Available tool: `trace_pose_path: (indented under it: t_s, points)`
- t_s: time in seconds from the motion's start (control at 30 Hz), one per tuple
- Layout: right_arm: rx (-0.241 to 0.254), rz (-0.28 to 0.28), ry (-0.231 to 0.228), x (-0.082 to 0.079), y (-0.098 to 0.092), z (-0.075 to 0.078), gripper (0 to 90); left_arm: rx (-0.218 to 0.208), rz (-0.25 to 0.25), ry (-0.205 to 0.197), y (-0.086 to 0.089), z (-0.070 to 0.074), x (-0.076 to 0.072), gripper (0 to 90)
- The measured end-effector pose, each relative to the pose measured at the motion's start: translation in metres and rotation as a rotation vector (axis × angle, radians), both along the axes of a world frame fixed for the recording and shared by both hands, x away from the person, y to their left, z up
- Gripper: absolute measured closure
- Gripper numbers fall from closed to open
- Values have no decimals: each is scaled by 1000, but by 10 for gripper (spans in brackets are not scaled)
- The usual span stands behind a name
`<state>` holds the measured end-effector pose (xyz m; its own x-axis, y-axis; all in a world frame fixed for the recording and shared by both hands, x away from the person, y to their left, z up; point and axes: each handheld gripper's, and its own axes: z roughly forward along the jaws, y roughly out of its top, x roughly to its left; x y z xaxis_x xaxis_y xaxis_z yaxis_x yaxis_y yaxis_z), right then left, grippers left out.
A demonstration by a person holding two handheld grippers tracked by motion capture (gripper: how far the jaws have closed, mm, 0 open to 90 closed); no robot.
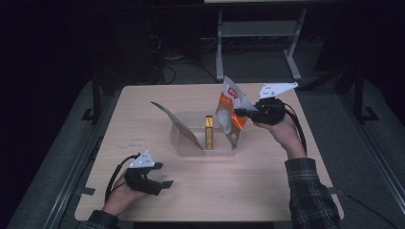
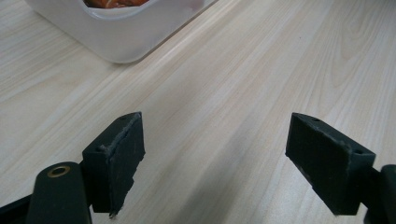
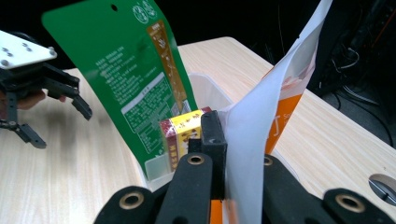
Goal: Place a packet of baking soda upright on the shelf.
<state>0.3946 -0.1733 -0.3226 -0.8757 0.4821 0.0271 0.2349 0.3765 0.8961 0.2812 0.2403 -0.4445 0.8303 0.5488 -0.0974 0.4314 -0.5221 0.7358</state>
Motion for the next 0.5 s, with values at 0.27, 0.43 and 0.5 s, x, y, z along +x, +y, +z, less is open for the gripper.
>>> trace_pose_path:
  t_s: [0.27,0.43,0.5]
  points:
    - [3,0,13,7,2,-5,900,4,-2,6,-1,-1,0,189]
    - [-5,-1,21,11,6,-9,900,7,-4,7,-1,-1,-1,187]
    - [-11,-1,23,12,7,-10,900,7,-5,7,-1,-1,-1,187]
